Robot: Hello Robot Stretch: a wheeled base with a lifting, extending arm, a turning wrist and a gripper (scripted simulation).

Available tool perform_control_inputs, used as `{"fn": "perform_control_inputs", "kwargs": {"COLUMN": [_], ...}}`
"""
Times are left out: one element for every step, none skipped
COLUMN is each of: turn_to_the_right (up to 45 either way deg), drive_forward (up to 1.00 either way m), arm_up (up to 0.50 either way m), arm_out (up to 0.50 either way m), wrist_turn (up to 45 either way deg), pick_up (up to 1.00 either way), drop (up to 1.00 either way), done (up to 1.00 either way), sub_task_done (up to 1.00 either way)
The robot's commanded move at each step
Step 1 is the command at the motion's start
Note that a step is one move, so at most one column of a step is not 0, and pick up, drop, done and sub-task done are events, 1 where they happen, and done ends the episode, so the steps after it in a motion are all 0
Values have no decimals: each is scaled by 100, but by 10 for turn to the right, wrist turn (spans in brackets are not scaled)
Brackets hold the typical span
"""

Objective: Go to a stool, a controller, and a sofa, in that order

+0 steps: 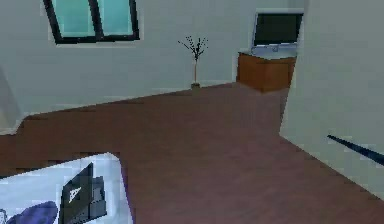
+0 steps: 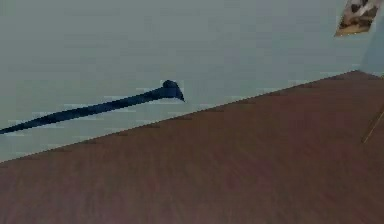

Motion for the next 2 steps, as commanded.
{"fn": "perform_control_inputs", "kwargs": {"turn_to_the_right": [450,450], "drive_forward": [0,0], "arm_up": [0,0], "arm_out": [0,0], "wrist_turn": [0,0], "pick_up": [0,0], "drop": [0,0], "done": [0,0], "sub_task_done": [0,0]}}
